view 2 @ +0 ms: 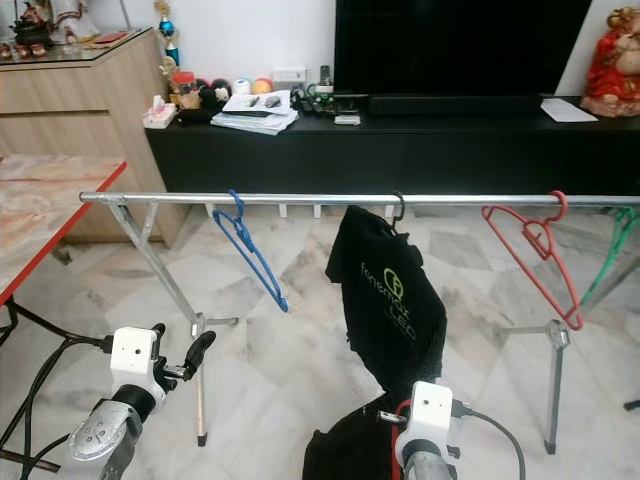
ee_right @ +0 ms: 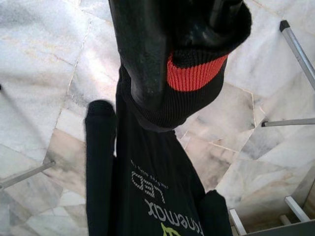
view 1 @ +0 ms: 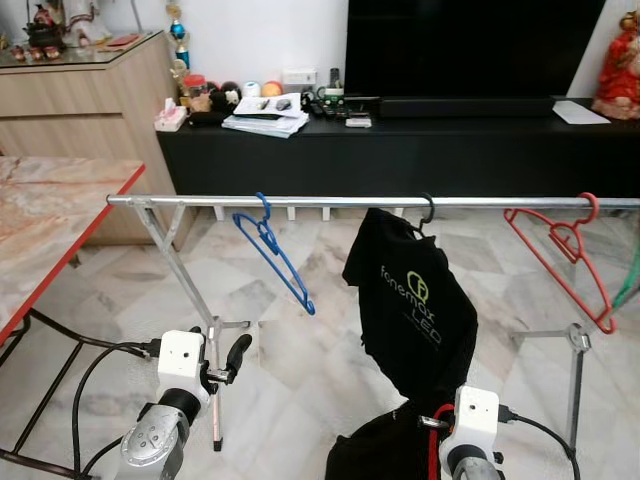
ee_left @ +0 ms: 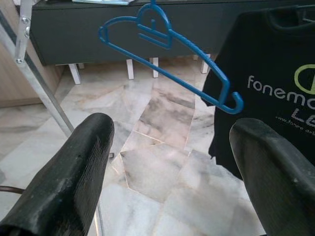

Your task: Hang hanger

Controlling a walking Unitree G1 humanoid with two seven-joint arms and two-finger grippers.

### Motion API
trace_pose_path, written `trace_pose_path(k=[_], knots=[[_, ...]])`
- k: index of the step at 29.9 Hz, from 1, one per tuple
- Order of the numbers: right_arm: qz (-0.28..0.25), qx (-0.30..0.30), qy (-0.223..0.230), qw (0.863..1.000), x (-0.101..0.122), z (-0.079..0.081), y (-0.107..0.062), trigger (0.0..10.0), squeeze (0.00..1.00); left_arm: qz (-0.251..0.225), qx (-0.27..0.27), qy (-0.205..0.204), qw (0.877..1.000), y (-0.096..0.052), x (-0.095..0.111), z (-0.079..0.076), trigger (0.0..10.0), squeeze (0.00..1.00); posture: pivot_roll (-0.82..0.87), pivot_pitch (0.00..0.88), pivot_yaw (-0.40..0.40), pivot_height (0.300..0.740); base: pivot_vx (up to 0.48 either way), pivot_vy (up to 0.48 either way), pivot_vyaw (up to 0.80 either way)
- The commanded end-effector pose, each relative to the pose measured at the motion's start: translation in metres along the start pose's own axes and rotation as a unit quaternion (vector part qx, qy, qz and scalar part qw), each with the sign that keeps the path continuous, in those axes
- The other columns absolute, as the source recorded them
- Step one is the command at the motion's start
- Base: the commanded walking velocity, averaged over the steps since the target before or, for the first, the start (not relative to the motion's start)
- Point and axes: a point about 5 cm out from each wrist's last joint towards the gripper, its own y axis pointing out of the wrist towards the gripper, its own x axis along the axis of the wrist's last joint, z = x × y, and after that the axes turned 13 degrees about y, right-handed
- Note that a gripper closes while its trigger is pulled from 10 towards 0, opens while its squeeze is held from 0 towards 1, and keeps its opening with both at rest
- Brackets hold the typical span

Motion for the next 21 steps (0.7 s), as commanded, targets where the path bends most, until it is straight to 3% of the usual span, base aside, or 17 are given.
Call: trace_pose_path(k=[1, 21], knots=[[-0.011, 0.003, 0.003, 1.0, 0.0045, 0.0027, 0.0023, 10.0, 0.0, 0.003, 0.002, -0.008, 1.0, 0.0012, -0.0003, 0.0021, 10.0, 0.0, 0.0, 0.01, 0.039, 0.74, 0.0, 0.0, 0.0], [-0.017, 0.002, 0.005, 1.0, 0.0014, 0.0032, 0.006, 10.0, 0.0, -0.001, -0.01, 0.007, 1.0, 0.0045, 0.0039, 0.0067, 10.0, 0.0, -0.01, 0.0, 0.059, 0.74, 0.0, 0.0, 0.0]])
